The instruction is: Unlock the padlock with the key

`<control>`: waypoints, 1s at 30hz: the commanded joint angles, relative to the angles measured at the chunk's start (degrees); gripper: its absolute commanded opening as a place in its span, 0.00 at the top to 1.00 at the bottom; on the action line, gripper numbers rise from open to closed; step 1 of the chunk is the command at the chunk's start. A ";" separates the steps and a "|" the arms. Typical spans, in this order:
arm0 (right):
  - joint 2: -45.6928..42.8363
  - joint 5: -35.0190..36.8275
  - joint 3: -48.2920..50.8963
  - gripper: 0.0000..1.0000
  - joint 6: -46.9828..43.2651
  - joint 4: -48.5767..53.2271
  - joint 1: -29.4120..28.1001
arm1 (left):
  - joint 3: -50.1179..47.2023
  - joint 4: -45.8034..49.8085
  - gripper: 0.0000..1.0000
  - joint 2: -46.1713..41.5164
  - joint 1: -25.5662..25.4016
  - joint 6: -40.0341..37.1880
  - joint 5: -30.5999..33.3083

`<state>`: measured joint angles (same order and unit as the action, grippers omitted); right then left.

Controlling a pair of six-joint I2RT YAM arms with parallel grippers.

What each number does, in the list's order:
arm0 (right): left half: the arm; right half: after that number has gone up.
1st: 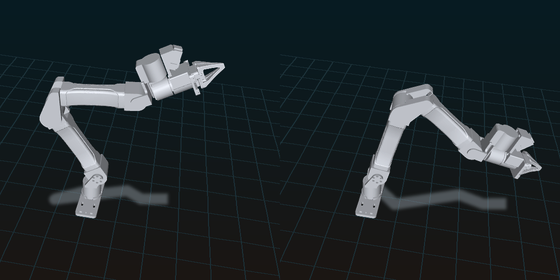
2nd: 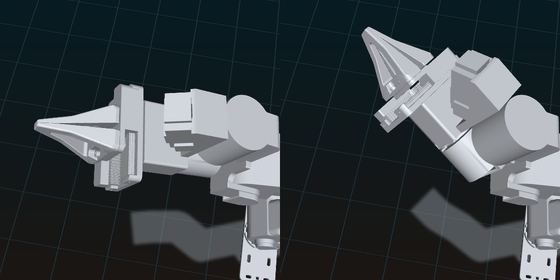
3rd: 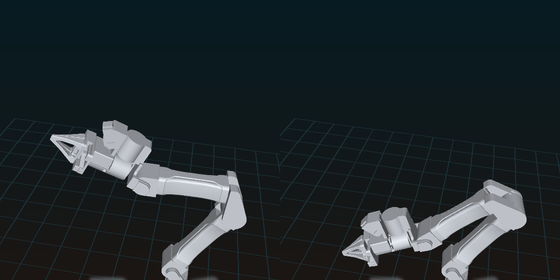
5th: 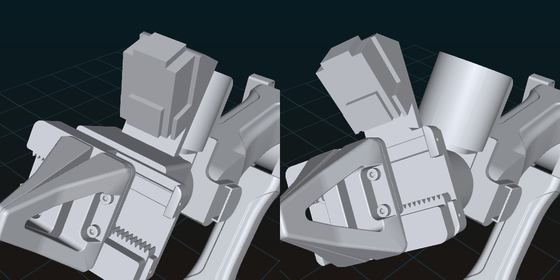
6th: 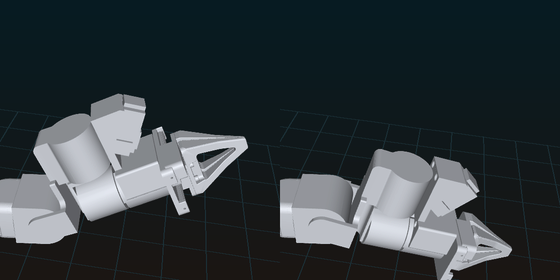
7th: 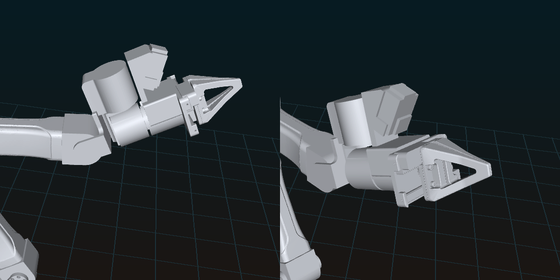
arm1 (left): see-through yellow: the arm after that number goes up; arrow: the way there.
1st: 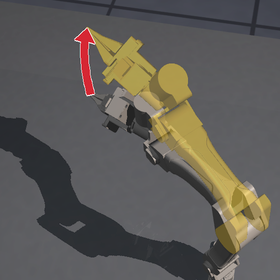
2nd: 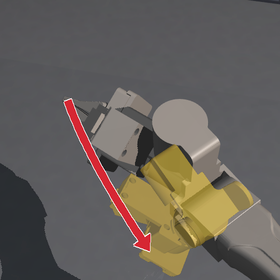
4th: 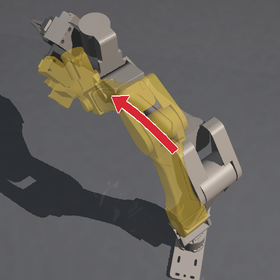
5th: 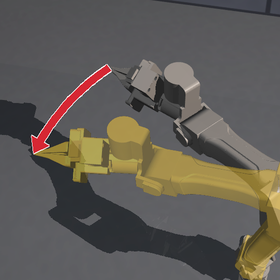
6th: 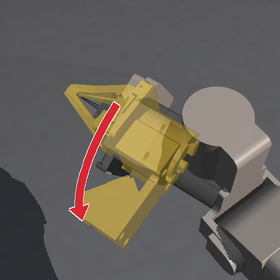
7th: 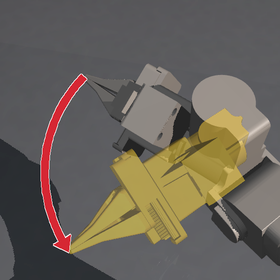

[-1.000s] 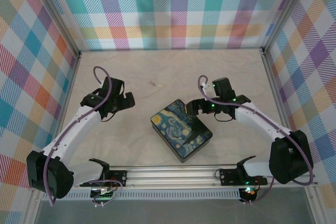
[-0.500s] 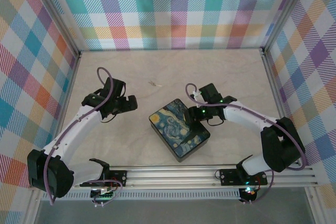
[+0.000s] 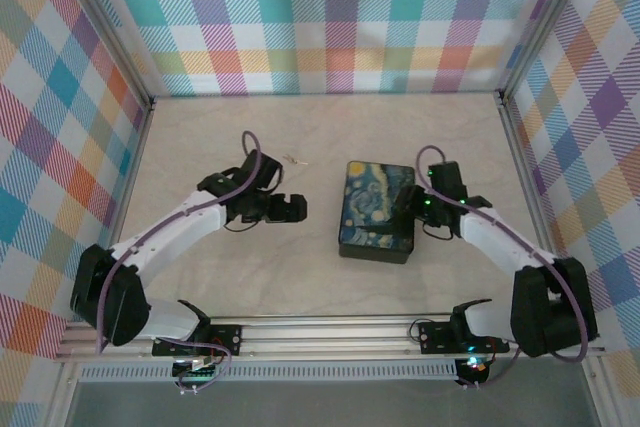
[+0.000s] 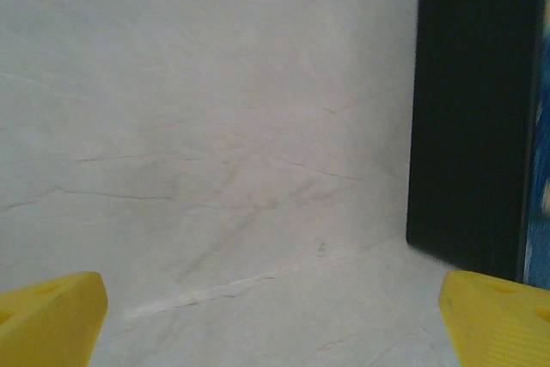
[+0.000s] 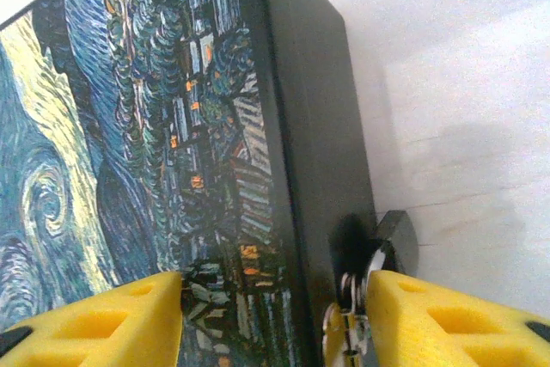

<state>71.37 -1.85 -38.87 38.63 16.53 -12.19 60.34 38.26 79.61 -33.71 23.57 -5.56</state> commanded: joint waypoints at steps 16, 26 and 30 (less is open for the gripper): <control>-16.70 -7.19 7.52 0.23 3.91 21.30 -1.84 | 4.83 -2.76 0.00 4.56 -0.57 1.80 -0.12; -20.18 -2.24 5.24 0.22 10.52 24.52 -13.12 | 4.24 -2.21 0.01 3.22 -0.61 1.73 -2.50; -16.94 -1.56 3.18 0.24 10.16 22.37 -13.13 | 2.08 -5.06 0.08 3.70 -5.01 6.52 -8.90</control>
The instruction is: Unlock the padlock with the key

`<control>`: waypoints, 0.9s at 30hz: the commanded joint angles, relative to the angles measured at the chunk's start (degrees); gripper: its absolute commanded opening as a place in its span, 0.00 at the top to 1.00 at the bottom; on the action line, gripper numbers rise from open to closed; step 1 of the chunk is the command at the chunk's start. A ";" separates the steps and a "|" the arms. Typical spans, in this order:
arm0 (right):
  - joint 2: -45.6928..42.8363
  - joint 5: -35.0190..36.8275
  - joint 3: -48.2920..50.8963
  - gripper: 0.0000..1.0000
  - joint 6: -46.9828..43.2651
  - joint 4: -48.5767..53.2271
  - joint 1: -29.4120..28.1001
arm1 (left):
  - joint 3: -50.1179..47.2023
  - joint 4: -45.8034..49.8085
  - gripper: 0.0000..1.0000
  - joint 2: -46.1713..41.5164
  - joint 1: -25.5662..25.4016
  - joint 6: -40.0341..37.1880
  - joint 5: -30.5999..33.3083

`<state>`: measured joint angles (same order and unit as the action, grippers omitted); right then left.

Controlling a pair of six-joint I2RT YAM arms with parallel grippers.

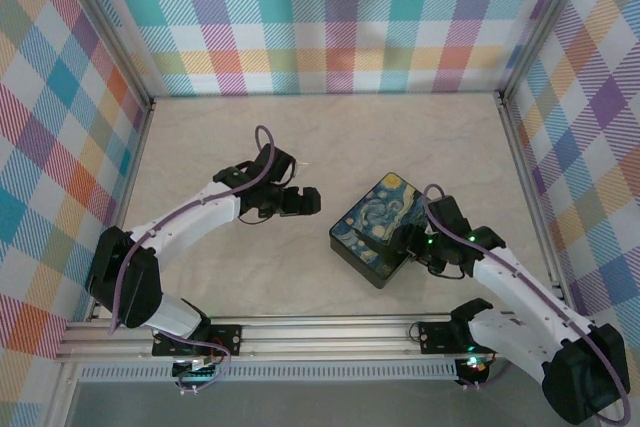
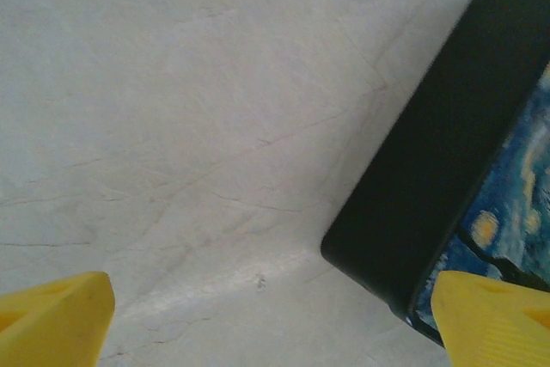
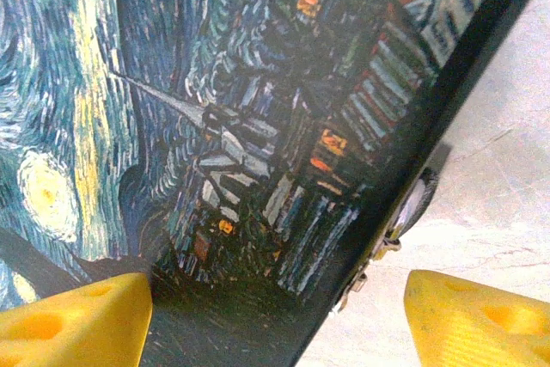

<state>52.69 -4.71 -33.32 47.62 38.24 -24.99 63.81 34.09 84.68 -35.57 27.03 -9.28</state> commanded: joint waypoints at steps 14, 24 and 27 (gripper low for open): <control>16.56 -8.21 -8.30 0.32 1.07 -15.40 -1.61 | -3.87 -11.84 0.14 4.87 -13.92 23.36 -2.34; 17.28 -6.76 -17.43 0.22 -12.36 -0.37 -1.15 | 1.00 -20.71 0.18 17.40 -13.83 32.97 11.00; 16.84 -3.02 -18.96 0.20 -17.01 5.27 1.15 | 3.72 -19.26 0.19 19.61 -12.62 33.38 14.76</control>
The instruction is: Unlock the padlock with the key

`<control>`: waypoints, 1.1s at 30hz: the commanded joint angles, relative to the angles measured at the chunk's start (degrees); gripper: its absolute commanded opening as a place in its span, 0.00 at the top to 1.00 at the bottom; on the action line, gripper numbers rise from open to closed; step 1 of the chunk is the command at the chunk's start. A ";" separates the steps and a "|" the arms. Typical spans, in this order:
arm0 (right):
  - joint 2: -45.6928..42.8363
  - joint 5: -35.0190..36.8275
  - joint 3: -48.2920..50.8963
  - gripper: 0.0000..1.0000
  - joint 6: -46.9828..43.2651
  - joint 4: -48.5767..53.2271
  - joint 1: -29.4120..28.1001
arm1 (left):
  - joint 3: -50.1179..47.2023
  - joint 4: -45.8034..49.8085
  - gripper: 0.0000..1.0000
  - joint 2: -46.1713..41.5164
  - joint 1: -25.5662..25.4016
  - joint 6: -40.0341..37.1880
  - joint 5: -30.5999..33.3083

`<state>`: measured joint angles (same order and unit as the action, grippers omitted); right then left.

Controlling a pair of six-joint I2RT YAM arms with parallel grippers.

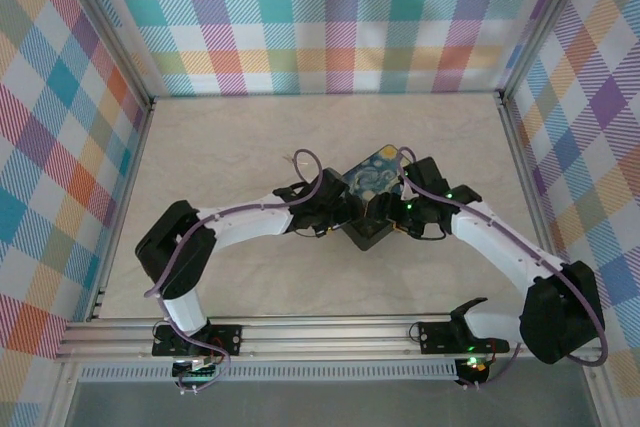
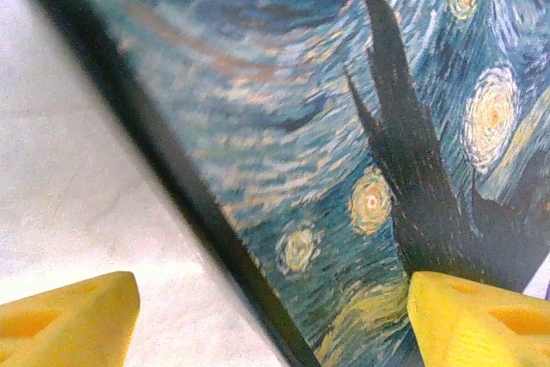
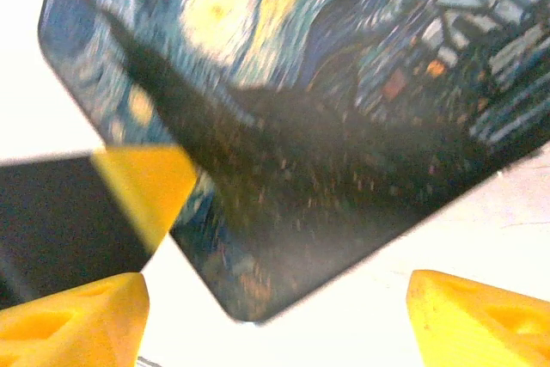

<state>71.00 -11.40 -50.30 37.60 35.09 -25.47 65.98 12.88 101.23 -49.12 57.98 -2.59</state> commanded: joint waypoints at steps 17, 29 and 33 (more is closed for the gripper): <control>16.66 11.65 -14.41 0.11 -20.72 0.18 20.82 | 25.40 9.62 0.21 20.59 10.08 -15.71 10.73; 32.79 -2.66 -25.30 0.24 -21.36 -6.77 18.97 | 30.18 10.29 0.21 21.33 16.38 -19.99 5.67; 35.11 -2.65 -25.79 0.25 -19.49 -8.50 15.36 | 32.31 11.93 0.20 20.92 18.24 -22.78 5.35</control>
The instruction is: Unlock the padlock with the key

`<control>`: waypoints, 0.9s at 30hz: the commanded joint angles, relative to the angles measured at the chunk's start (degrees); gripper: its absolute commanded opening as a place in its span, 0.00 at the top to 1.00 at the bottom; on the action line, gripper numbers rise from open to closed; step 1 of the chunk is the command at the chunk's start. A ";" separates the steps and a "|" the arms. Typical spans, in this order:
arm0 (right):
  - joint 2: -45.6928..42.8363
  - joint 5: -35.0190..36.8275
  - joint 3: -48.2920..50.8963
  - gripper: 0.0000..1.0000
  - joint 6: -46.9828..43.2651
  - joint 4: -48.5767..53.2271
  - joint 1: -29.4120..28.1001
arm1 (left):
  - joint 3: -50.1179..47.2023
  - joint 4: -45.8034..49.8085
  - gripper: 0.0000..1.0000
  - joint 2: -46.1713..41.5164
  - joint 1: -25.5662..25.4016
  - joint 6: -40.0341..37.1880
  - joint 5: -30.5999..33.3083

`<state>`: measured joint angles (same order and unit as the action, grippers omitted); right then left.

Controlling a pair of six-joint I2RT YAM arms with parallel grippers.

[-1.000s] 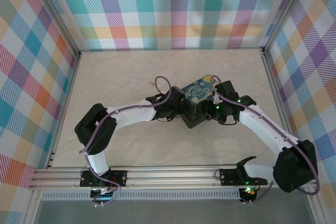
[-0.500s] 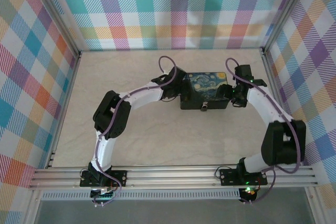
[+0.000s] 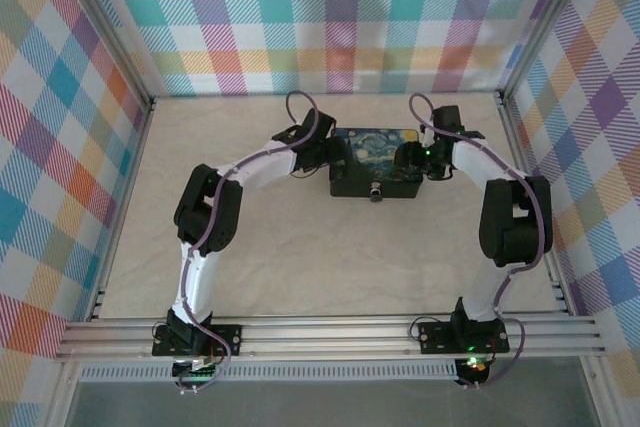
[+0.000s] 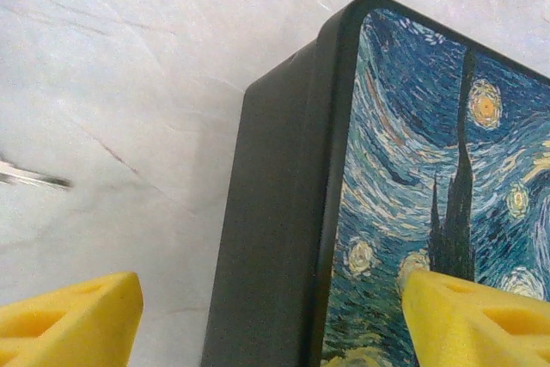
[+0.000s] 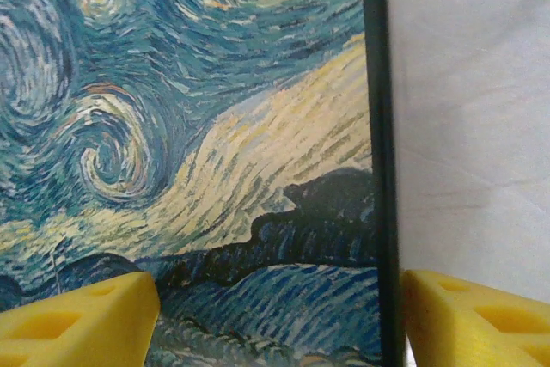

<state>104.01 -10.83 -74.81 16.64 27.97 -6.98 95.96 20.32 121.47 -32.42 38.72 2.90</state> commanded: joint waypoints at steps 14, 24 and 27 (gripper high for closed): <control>2.24 -2.72 -3.24 0.23 1.60 -0.66 -4.50 | -6.85 0.09 0.25 -5.39 9.47 -2.87 2.16; -6.27 -4.63 -5.88 0.32 -1.50 4.96 -4.24 | -9.70 -7.47 0.38 -2.27 11.95 5.29 1.05; -7.96 -4.64 -5.97 0.37 -1.94 5.93 -4.89 | -8.13 -6.55 0.45 -0.12 11.95 6.50 1.28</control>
<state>98.26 -14.24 -79.37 16.10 31.20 -11.27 85.84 14.55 118.96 -20.27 42.74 3.95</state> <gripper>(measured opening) 0.640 0.561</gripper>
